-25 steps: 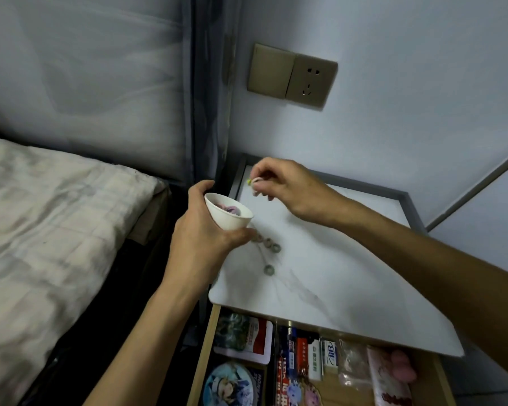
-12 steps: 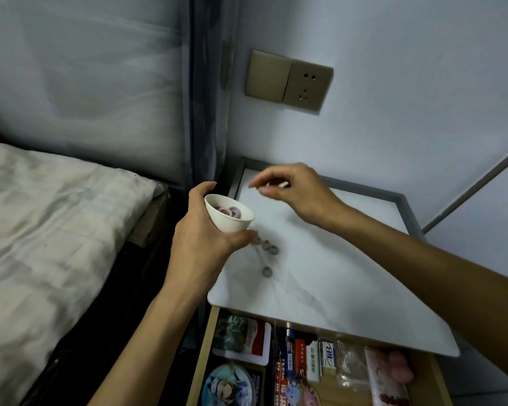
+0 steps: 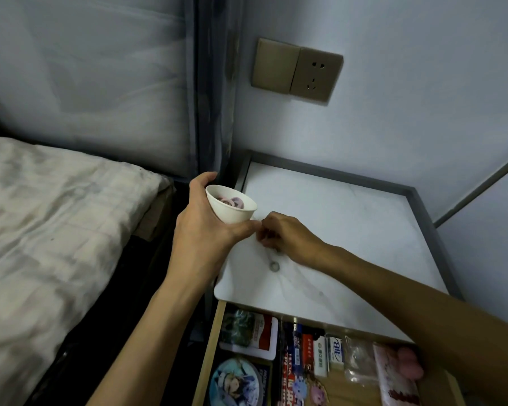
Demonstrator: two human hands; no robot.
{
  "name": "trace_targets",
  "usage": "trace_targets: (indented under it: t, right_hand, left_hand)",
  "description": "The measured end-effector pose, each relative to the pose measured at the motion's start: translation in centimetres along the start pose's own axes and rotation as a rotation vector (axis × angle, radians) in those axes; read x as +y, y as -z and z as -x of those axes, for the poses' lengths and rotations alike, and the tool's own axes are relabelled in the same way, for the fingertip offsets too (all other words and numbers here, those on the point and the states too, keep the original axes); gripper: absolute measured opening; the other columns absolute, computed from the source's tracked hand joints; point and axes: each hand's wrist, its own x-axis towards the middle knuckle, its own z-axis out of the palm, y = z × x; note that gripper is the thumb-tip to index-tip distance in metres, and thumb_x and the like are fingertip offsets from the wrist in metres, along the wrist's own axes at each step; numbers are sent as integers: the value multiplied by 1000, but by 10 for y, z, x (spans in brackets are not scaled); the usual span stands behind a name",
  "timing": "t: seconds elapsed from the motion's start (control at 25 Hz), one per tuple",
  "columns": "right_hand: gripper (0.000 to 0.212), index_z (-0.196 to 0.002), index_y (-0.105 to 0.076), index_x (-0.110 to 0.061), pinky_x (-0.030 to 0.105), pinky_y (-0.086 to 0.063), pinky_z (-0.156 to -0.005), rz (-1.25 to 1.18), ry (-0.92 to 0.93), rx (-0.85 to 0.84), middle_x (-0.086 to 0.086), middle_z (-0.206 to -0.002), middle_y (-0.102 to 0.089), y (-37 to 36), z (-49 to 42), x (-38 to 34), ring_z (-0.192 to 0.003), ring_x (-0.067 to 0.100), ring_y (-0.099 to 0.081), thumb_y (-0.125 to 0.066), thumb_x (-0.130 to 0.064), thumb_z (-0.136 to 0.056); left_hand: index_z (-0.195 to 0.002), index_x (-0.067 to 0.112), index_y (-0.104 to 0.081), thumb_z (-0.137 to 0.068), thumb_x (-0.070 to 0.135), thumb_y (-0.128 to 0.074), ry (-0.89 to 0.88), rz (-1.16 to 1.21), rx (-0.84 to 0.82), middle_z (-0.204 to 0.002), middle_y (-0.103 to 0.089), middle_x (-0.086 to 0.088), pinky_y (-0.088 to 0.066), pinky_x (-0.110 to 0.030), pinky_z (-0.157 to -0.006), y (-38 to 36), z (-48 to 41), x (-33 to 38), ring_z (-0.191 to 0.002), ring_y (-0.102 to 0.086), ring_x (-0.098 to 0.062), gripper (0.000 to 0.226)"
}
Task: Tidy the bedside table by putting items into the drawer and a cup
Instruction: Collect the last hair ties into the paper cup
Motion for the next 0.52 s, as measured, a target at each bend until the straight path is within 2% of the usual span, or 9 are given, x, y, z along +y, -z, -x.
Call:
trace_targets:
  t: [0.08,0.16,0.24,0.28,0.36,0.44,0.52]
  right_hand:
    - [19,-88,-64,-15,31,-57,-69,35,-34,-9,1,-93,-58,3,0,1,-79,15,-63,-49,-3,-90]
    - [18,-90,-63,-13,25,-54,-66,115,-37,-60,4,-93,-61,6,-1,3,-79,19,-63,-48,-4,-90]
    - [19,-93,-64,-12,16,-48,-66,107,-74,-42,3,-93,-63,9,0,3,-80,17,-62,-49,-1,-90]
    - [19,-93,-65,-10,13,-45,-66,45,-114,23,2,-91,-64,13,1,1,-77,14,-61,-51,2,-90]
    - [17,-92,-65,-8,16,-45,-64,-167,-187,181,3,-81,-64,34,1,-9,-68,11,-58,-55,5,-88]
    - [12,-92,-63,-7,21,-47,-65,-304,-127,276,1,-75,-63,63,1,-33,-65,11,-59,-59,4,-89]
    - [10,-94,-61,-4,22,-51,-65,-390,6,279,0,-76,-62,85,4,-66,-67,11,-60,-60,4,-89]
  left_hand:
    - [-136,32,-41,-60,29,-90,1,-3,-2,-101,-55,16,-42,-4,-65,0,0,-1,-91,-57,0,91]
    - [-137,32,-41,-60,28,-91,-1,-9,-10,-105,-56,12,-41,-7,-67,-1,1,-1,-92,-57,-3,91]
    - [-136,32,-41,-60,28,-91,2,-14,-18,-104,-56,13,-42,-8,-67,-2,2,-2,-93,-58,-6,91]
    - [-136,33,-41,-60,28,-91,4,-16,-19,-102,-56,15,-42,-8,-66,-3,2,-2,-93,-58,-5,91]
    - [-136,33,-41,-60,28,-91,6,-12,-21,-98,-55,18,-42,-7,-63,-3,3,-2,-90,-58,-3,91]
    - [-136,33,-41,-60,28,-90,3,-18,-34,-98,-54,18,-42,-9,-63,-5,4,-2,-87,-57,0,91]
    - [-137,33,-40,-60,29,-90,-4,-37,-54,-100,-56,17,-42,-8,-63,-8,4,-1,-86,-56,1,91]
